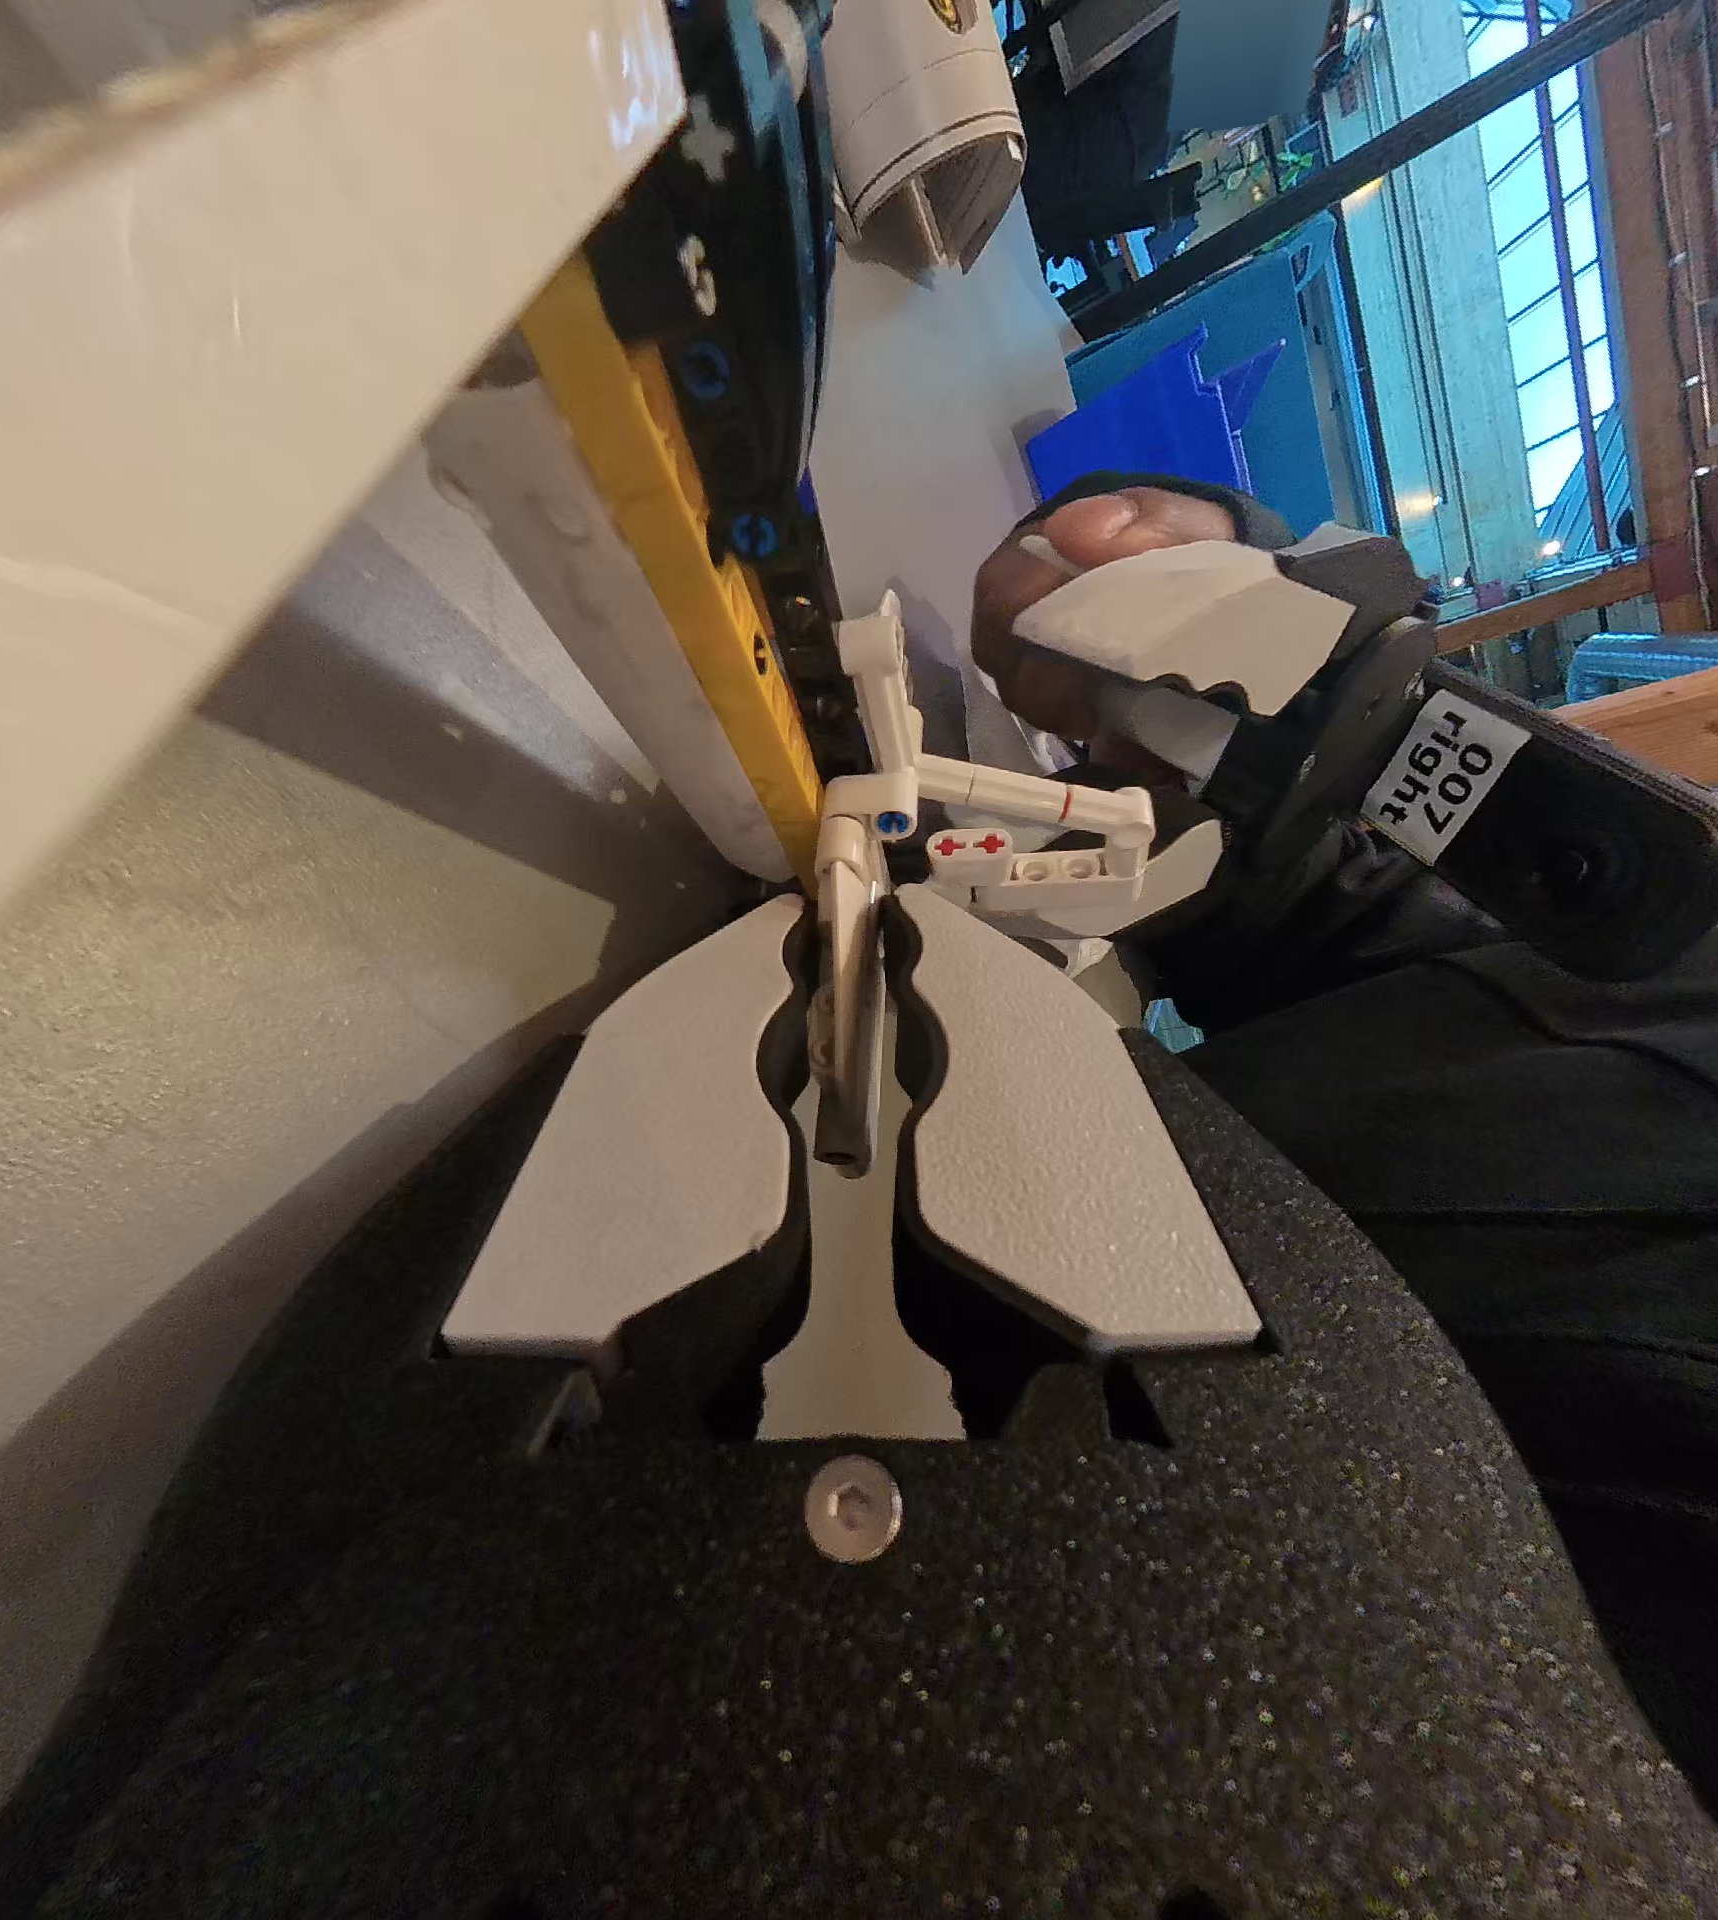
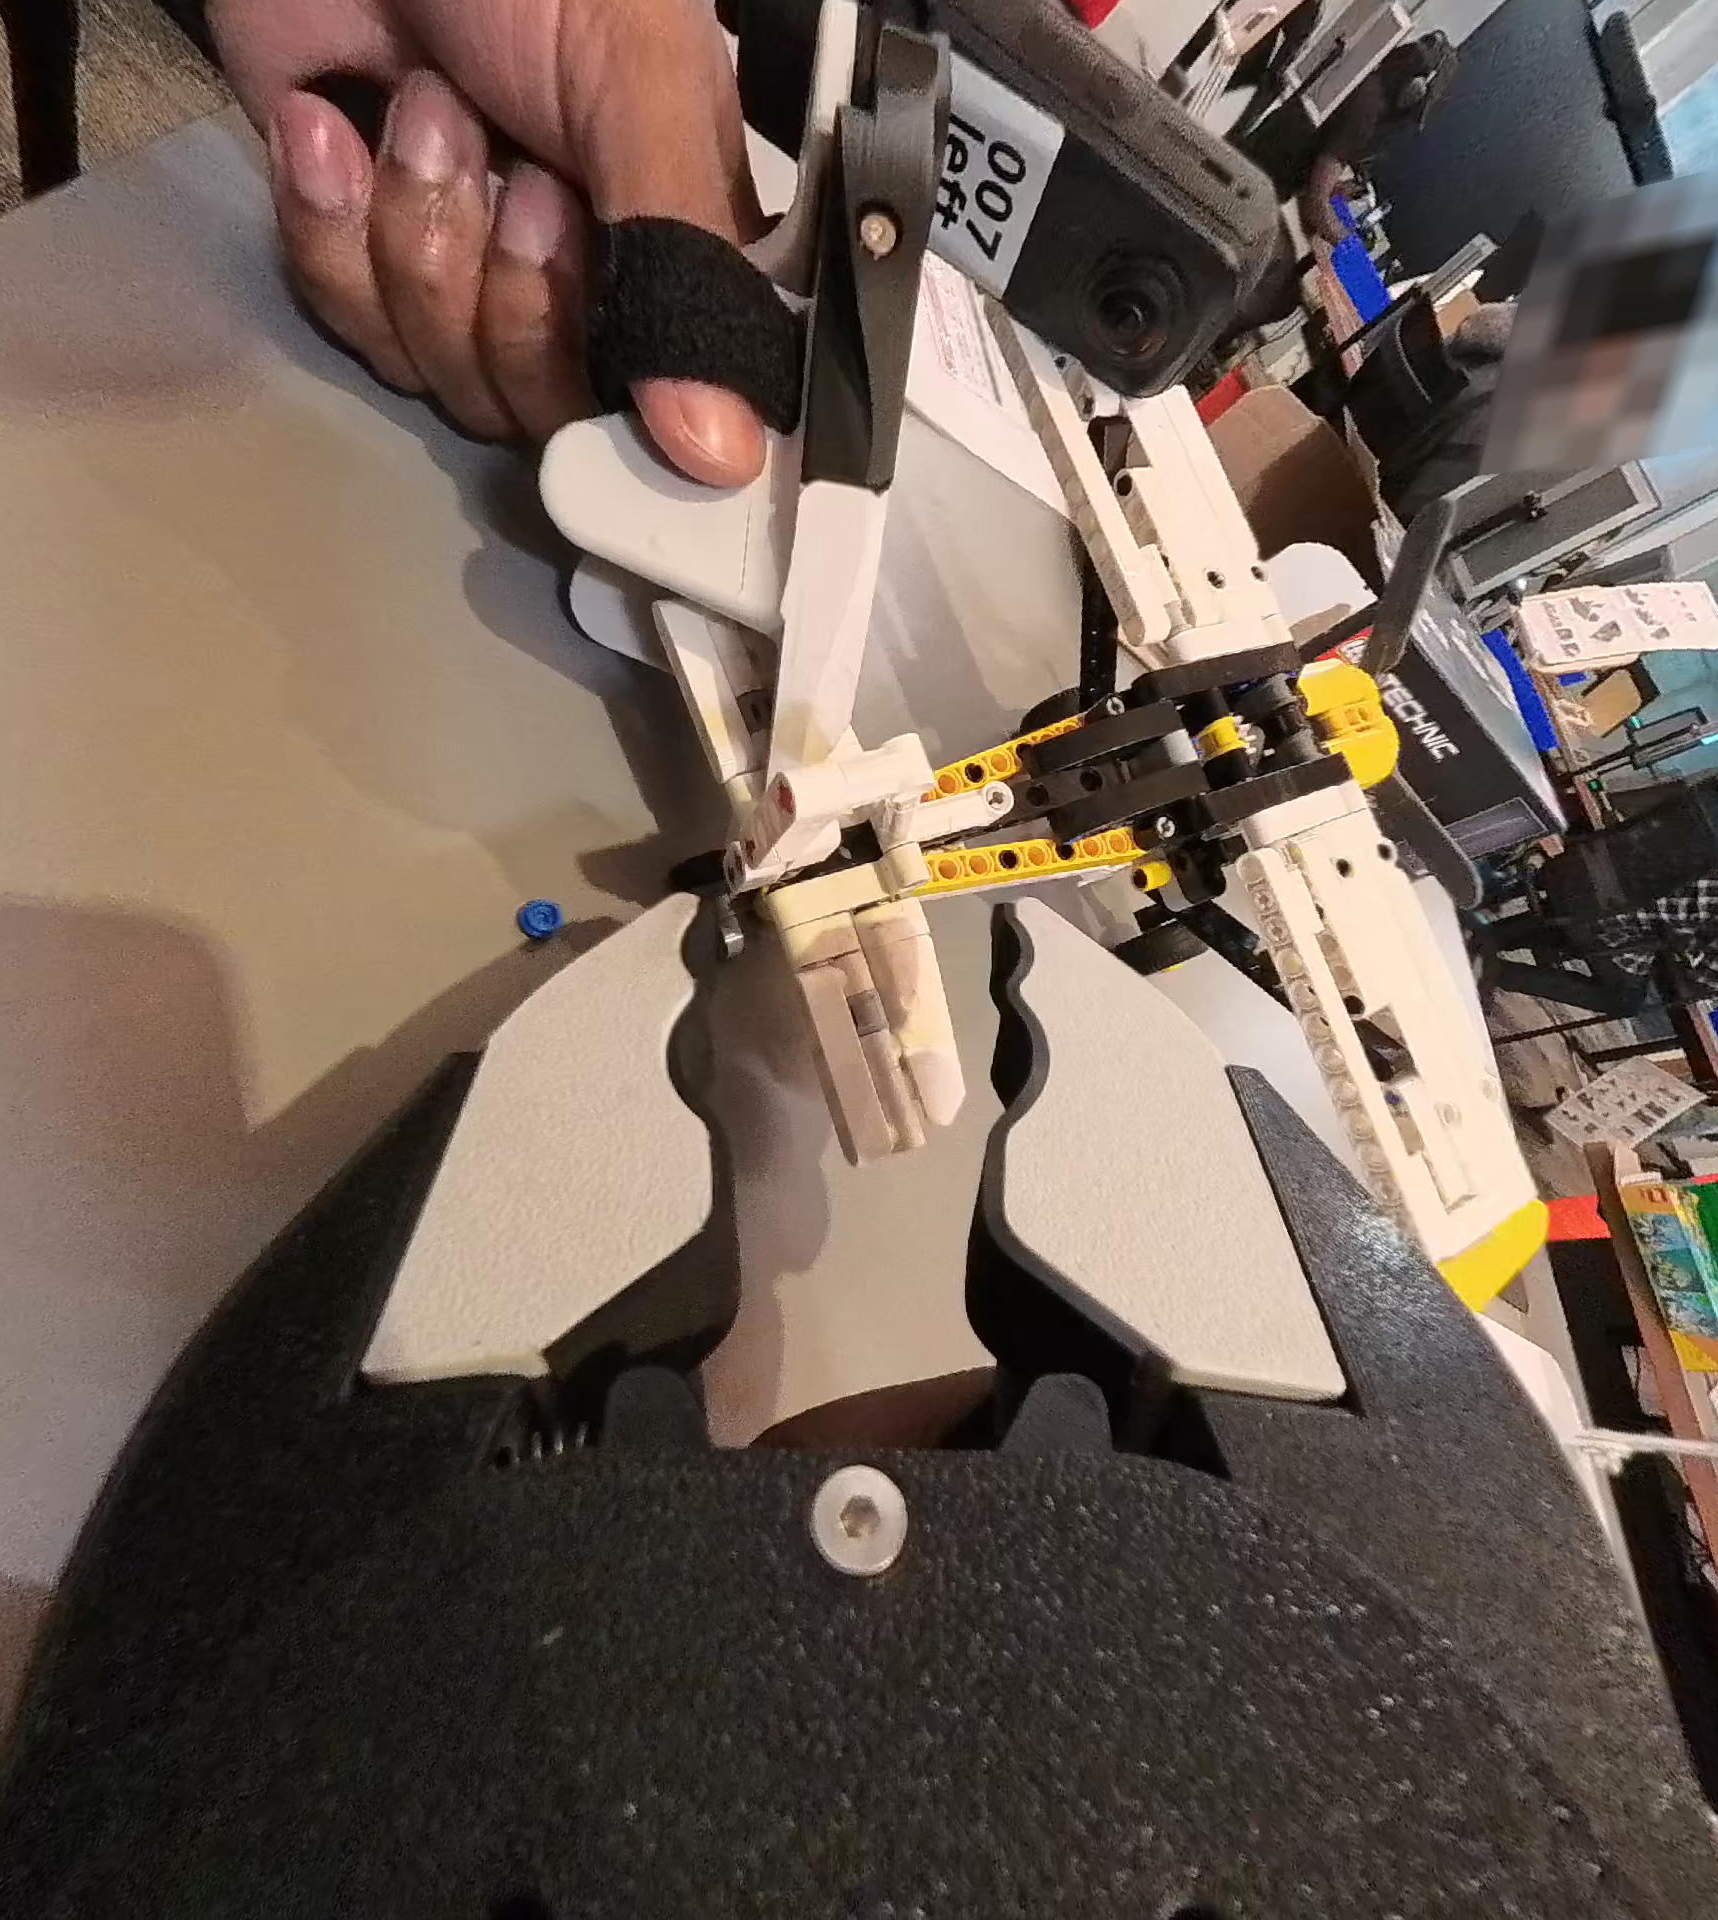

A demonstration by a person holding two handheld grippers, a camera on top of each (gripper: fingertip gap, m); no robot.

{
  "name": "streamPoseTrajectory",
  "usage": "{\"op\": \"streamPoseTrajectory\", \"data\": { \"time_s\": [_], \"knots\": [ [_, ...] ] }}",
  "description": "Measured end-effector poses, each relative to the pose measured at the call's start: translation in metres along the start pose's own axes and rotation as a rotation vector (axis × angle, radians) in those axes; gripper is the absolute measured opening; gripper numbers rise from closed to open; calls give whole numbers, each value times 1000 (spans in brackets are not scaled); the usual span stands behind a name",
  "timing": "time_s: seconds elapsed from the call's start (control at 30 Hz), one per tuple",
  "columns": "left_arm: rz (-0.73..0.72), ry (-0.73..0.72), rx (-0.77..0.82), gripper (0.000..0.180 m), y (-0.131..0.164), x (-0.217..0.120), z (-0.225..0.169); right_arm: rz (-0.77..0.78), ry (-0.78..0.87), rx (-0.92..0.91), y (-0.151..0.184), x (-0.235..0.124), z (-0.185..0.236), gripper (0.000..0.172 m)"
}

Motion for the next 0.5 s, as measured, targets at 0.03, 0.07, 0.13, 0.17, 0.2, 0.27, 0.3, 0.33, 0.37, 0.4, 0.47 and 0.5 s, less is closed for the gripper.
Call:
{"op": "streamPoseTrajectory", "data": {
  "time_s": [0.03,0.07,0.13,0.17,0.2,0.27,0.3,0.33,0.37,0.4,0.47,0.5],
  "knots": [
    [-1,0,-1,12,0,0,0,-2,3,-5,-1,-2,-1,51],
    [-3,-1,-2,12,0,0,0,-4,7,-12,-2,-4,-1,51],
    [-6,-2,-4,12,-1,0,0,-6,16,-33,-6,-9,-1,50],
    [-7,-2,-4,12,-1,0,0,-4,20,-46,-9,-11,-2,50],
    [-9,-3,-5,12,-1,0,0,-1,22,-58,-11,-12,-2,51],
    [-11,-4,-5,12,-1,1,0,2,25,-80,-18,-14,-1,50],
    [-12,-5,-5,12,-1,1,0,4,25,-92,-22,-14,0,50],
    [-13,-5,-5,12,-1,1,0,8,25,-107,-26,-14,1,50],
    [-13,-5,-5,12,-1,1,0,18,24,-126,-31,-12,3,50],
    [-13,-5,-4,12,-1,1,0,38,23,-150,-35,-9,5,50],
    [-13,-5,-3,12,0,0,-1,98,24,-204,-41,-1,7,50],
    [-13,-5,-3,12,0,0,-1,129,22,-225,-43,3,7,50]
  ]
}}
Point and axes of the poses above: each gripper's, where its closed fingertips meet, x out along the fingers, y out of its underside, z = x × y across the jaws, the point moved 9 cm from there along -x, back along the fingers, and after that the axes turned 9 degrees about z, right-handed, at the moved point
